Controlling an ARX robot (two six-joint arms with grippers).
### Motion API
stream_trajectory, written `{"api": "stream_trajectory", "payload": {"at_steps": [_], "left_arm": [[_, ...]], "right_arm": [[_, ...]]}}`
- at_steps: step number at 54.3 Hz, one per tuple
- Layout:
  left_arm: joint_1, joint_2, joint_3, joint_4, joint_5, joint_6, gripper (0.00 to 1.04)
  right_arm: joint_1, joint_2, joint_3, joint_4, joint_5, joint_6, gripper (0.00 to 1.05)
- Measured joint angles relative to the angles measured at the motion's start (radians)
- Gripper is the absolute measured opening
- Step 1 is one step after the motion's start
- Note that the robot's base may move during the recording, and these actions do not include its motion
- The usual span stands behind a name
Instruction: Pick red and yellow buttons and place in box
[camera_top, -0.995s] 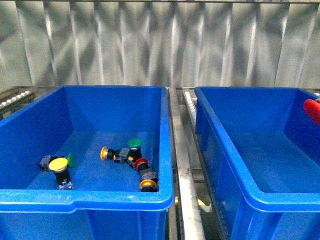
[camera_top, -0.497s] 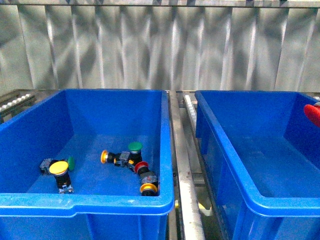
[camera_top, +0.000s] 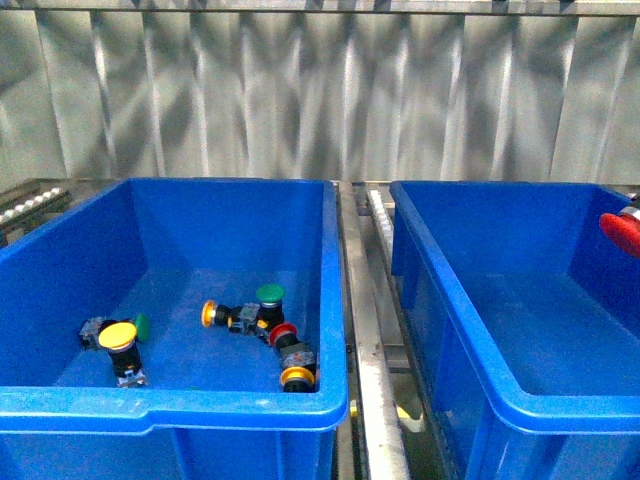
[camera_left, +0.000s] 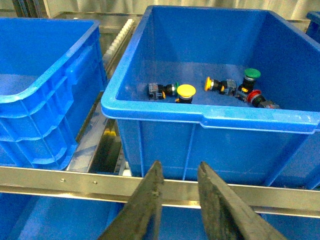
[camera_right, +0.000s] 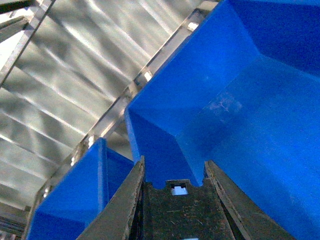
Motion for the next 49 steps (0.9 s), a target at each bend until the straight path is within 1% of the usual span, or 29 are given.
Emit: {"api": "stream_trajectory", "payload": {"at_steps": [2,7,10,11,14,15,17,19,22,24,26,28,33,44,49], "left_arm": [[0.000,0.000,0.000,0.000,0.000,0.000,0.36],[0.000,0.000,0.000,0.000,0.000,0.000,0.50],[0.000,0.000,0.000,0.000,0.000,0.000,0.60],[0.000,0.000,0.000,0.000,0.000,0.000,0.62],[0.000,0.000,0.000,0.000,0.000,0.000,0.73],[0.000,0.000,0.000,0.000,0.000,0.000,0.74],[0.000,0.000,0.000,0.000,0.000,0.000,0.82],[0.000,0.000,0.000,0.000,0.000,0.000,0.87],[0.000,0.000,0.000,0.000,0.000,0.000,0.98],[0.000,0.000,0.000,0.000,0.000,0.002,0.99],[0.000,0.000,0.000,0.000,0.000,0.002,0.97],[0.000,0.000,0.000,0.000,0.000,0.002,0.97],[0.000,0.000,0.000,0.000,0.000,0.002,0.97],[0.000,0.000,0.000,0.000,-0.003,0.002,0.97],[0.000,0.000,0.000,0.000,-0.003,0.002,0.97]], "right_arm": [[0.002,0.000,0.000,0.002,0.002,-0.002,0.26],[0.003,0.000,0.000,0.002,0.007,-0.008,0.26],[0.003,0.000,0.001,0.000,0.009,-0.012,0.26],[0.005,0.000,0.002,0.000,0.010,-0.017,0.26],[0.008,0.000,0.002,0.000,0.010,-0.020,0.26],[0.010,0.000,0.002,0.000,0.013,-0.025,0.26],[0.015,0.000,0.002,0.000,0.015,-0.034,0.26],[0.018,0.000,0.002,0.000,0.015,-0.042,0.26],[0.021,0.000,0.002,0.000,0.016,-0.048,0.26],[0.023,0.000,0.002,0.000,0.017,-0.053,0.26],[0.024,0.000,0.002,0.002,0.017,-0.056,0.26],[0.023,0.000,0.002,0.005,0.017,-0.057,0.26],[0.006,-0.001,0.002,0.006,0.016,-0.057,0.26],[-0.067,-0.029,-0.008,-0.003,-0.010,-0.022,0.26],[-0.137,-0.051,-0.026,-0.006,-0.021,-0.015,0.26]]}}
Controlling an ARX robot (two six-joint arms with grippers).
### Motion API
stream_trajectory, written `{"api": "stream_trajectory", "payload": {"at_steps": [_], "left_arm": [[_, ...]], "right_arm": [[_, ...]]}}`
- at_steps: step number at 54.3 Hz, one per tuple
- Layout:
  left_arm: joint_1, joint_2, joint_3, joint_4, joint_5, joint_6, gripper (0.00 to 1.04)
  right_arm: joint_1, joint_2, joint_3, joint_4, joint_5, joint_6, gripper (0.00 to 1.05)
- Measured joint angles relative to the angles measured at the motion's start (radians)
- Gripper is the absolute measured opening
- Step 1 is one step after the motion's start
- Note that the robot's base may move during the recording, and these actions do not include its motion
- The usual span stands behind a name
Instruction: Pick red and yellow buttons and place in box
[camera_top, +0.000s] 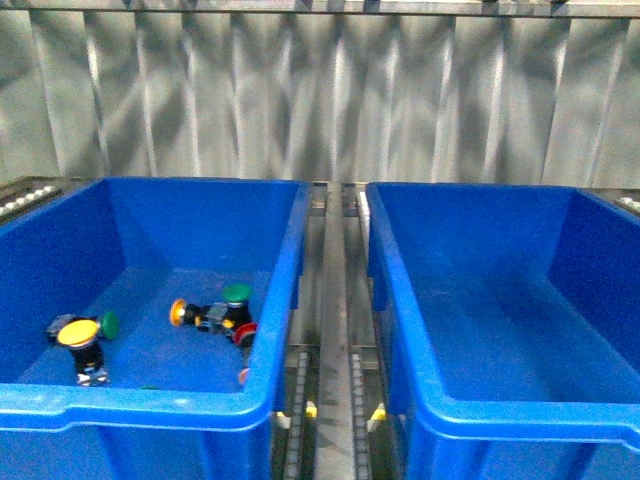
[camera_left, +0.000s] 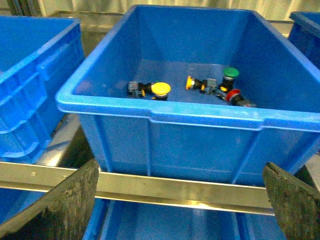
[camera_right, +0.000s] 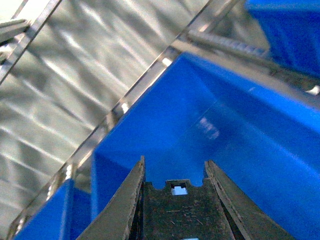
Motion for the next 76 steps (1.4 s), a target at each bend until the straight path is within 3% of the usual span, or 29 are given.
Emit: {"api": "stream_trajectory", "payload": {"at_steps": [17,31,51,76], "left_arm": [[0.000,0.000,0.000,0.002,0.003,0.001,0.97],[0.000,0.000,0.000,0.003,0.007,0.002,0.97],[0.000,0.000,0.000,0.003,0.004,0.002,0.97],[0.000,0.000,0.000,0.003,0.003,0.002,0.97]], "right_arm": [[-0.120,-0.029,-0.016,-0.003,-0.040,0.003,0.26],[-0.191,0.072,0.026,-0.004,-0.041,-0.166,0.26],[-0.310,0.469,0.372,-0.166,-0.095,-0.385,0.26],[-0.352,0.922,0.944,-0.570,-0.104,-0.514,0.26]]}}
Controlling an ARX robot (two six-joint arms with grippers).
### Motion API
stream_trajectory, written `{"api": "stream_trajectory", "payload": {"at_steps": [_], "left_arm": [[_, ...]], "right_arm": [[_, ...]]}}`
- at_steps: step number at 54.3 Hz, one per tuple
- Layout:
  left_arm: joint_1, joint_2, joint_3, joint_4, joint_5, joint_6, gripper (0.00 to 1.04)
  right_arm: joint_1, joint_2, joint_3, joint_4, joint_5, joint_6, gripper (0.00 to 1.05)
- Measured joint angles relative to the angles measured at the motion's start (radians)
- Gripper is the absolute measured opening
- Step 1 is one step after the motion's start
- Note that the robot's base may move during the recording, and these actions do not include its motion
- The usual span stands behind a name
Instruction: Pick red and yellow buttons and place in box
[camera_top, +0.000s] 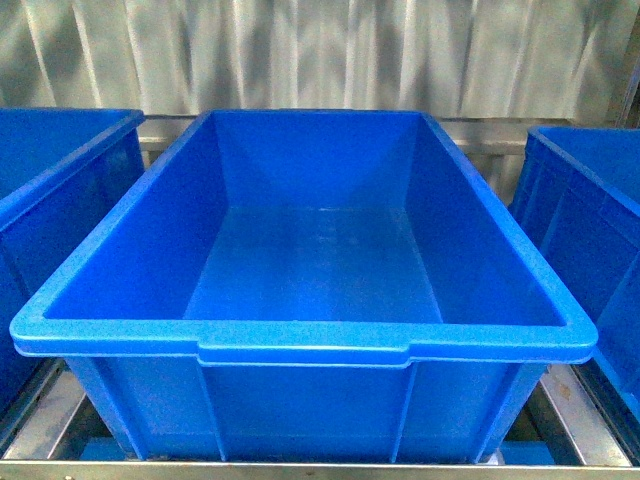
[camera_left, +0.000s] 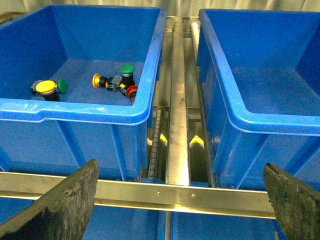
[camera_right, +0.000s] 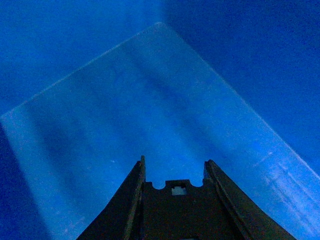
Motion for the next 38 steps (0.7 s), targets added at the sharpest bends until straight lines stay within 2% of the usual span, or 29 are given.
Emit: {"api": "stream_trajectory", "payload": {"at_steps": [12,36,38], "left_arm": [[0.000,0.000,0.000,0.000,0.000,0.000,0.97],[0.000,0.000,0.000,0.000,0.000,0.000,0.97],[0.000,0.000,0.000,0.000,0.000,0.000,0.97]], "right_arm": [[-0.008,0.152,0.176,-0.176,0.031,-0.047,0.26],[-0.020,0.228,0.226,-0.251,0.032,-0.084,0.26],[-0.020,0.229,0.226,-0.251,0.032,-0.087,0.29]]}}
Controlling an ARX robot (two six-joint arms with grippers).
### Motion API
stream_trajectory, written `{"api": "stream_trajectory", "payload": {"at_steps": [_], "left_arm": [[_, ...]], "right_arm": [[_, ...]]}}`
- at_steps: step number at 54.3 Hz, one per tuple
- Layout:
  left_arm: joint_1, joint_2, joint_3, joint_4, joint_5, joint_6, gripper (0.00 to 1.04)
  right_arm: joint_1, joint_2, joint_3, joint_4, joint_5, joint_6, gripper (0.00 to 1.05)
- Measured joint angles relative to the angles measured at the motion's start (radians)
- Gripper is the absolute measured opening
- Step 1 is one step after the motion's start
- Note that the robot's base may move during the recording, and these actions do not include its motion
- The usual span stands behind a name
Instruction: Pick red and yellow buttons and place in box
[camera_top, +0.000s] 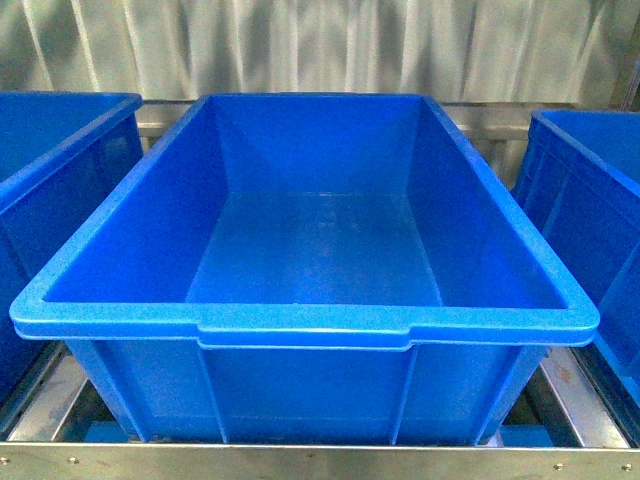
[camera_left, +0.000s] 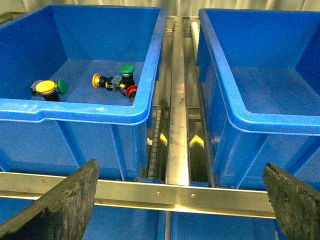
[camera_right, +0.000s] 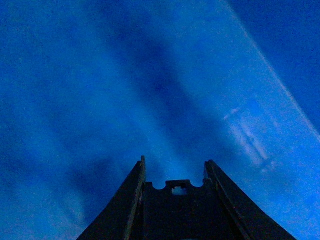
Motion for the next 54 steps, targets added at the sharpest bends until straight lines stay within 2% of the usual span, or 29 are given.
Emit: {"api": "stream_trajectory", "payload": {"at_steps": [9,12,16,20,22,31,39,49,50,51,53,54], "left_arm": [[0.000,0.000,0.000,0.000,0.000,0.000,0.97],[0.000,0.000,0.000,0.000,0.000,0.000,0.97],[0.000,0.000,0.000,0.000,0.000,0.000,0.97],[0.000,0.000,0.000,0.000,0.000,0.000,0.97],[0.000,0.000,0.000,0.000,0.000,0.000,0.97],[0.000,0.000,0.000,0.000,0.000,0.000,0.97],[0.000,0.000,0.000,0.000,0.000,0.000,0.97],[0.000,0.000,0.000,0.000,0.000,0.000,0.97],[0.000,0.000,0.000,0.000,0.000,0.000,0.97],[0.000,0.000,0.000,0.000,0.000,0.000,0.97],[0.000,0.000,0.000,0.000,-0.001,0.000,0.97],[0.000,0.000,0.000,0.000,0.000,0.000,0.97]], "right_arm": [[0.000,0.000,0.000,0.001,-0.003,0.000,0.51],[0.000,0.000,-0.002,0.016,-0.003,0.006,0.64],[0.000,-0.019,-0.032,0.068,-0.008,0.016,0.78],[0.001,-0.099,-0.131,0.164,-0.065,0.020,0.95],[0.003,-0.158,-0.190,0.214,-0.093,0.027,1.00],[0.035,-0.426,-0.450,0.380,-0.211,0.016,0.98],[0.069,-0.612,-0.661,0.454,-0.287,0.045,0.98],[0.092,-0.800,-0.905,0.519,-0.331,0.108,0.98],[0.091,-0.817,-0.934,0.553,-0.358,0.098,0.97],[0.091,-0.846,-0.993,0.659,-0.430,0.068,0.92],[0.100,-0.908,-1.102,0.832,-0.513,-0.008,0.83],[0.105,-0.925,-1.125,0.859,-0.517,-0.031,0.82]]}}
